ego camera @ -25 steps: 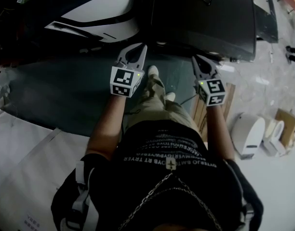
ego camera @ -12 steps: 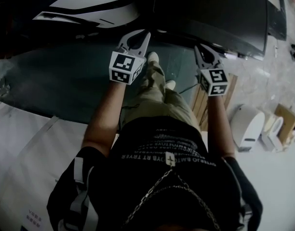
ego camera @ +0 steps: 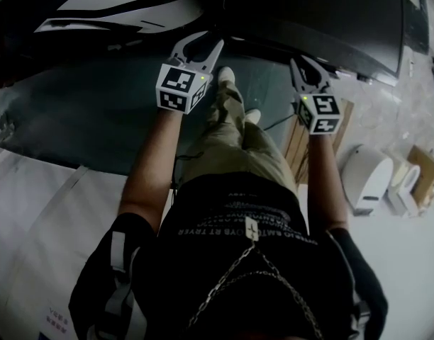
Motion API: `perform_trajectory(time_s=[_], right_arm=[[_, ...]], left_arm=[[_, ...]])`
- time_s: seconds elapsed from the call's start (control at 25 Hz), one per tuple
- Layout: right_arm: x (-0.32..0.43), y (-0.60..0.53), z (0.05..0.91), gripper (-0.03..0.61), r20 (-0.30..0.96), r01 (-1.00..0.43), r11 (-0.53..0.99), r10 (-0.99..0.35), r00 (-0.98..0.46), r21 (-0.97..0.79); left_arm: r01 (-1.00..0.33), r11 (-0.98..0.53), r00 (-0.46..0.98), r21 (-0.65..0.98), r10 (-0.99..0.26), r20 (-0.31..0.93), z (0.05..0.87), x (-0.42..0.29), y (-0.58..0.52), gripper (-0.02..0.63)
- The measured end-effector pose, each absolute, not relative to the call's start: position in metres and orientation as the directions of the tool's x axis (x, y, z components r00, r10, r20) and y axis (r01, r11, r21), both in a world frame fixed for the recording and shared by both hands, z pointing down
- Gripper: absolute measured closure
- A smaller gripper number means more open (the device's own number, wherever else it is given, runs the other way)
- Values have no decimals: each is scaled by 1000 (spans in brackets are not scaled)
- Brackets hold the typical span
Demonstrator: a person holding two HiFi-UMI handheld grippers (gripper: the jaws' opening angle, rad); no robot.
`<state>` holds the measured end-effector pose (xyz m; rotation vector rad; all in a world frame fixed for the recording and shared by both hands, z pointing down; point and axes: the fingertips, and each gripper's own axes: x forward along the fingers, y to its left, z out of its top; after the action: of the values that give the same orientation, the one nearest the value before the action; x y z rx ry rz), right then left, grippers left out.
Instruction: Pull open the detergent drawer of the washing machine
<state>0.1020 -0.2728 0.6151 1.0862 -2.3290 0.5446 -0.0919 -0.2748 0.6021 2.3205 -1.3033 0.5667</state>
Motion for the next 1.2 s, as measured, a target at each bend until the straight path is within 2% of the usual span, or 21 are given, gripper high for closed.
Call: perform_trajectory(time_s=[0.08,0.16,0.52,1.2], right_arm=[[99,-274,619,500,597,-781,605,-573,-561,-154],[95,-273,621,495,598,-773,614,-561,-572,-163],[93,-277,623,492,613,-780,602,-554,-563,-171],[100,-272,631,492,654,-795,575,-528,-542,-194]], left_arm=[[-866,-474,480,163,-692,539,608,-93,-277,508],[-866,-471,480,168,-690,541,612,-93,-279,500],[-851,-491,503,186,-662,555,621,-86,-290,474],[-844,-501,506,192,-623,597,621,-85,-280,483]])
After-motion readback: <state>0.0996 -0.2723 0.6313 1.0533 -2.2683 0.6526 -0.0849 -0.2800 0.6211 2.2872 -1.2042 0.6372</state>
